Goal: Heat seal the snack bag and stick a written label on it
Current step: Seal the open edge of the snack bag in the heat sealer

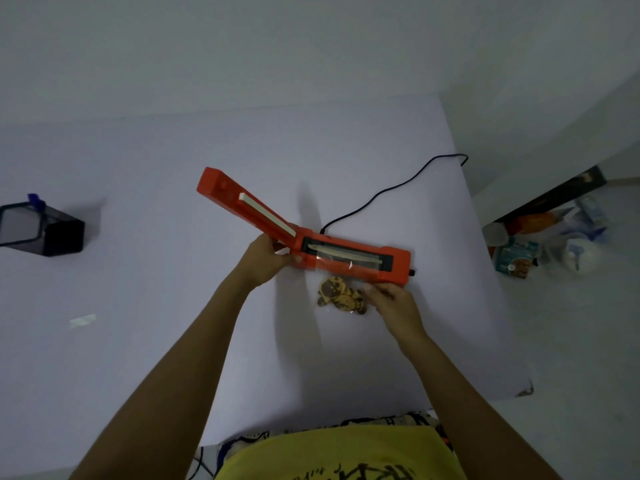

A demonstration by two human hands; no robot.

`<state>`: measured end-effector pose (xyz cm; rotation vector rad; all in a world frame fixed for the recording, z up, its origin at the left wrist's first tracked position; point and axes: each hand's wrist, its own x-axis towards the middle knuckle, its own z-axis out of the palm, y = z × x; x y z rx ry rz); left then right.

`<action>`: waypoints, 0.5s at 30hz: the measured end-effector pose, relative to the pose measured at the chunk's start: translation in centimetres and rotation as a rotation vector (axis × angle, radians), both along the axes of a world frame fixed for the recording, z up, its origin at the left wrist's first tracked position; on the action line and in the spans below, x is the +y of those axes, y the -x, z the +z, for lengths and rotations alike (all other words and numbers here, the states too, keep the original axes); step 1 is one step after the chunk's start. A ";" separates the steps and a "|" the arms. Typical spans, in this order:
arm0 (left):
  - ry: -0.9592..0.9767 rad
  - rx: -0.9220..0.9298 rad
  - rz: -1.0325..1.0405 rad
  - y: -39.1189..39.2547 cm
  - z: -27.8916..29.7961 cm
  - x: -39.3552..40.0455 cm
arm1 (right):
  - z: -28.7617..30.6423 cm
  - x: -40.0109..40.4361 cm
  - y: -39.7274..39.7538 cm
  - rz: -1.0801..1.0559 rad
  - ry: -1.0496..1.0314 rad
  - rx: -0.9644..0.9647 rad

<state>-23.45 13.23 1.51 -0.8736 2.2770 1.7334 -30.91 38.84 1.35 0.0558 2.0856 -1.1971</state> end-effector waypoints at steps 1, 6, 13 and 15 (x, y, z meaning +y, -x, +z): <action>0.014 0.004 -0.012 0.0 0.1 0.0 | 0.1 -0.1 -0.1 -0.001 -0.002 0.012; 0.060 -0.011 -0.037 0.5 0.0 0.0 | 0.8 -0.3 -0.4 -0.001 0.021 0.107; 0.030 0.001 0.029 0.3 -0.5 0.0 | 2.5 -1.1 -0.2 0.007 0.008 0.256; 0.013 -0.007 0.059 0.1 -0.9 0.0 | 3.2 -1.5 -0.2 0.017 0.026 0.279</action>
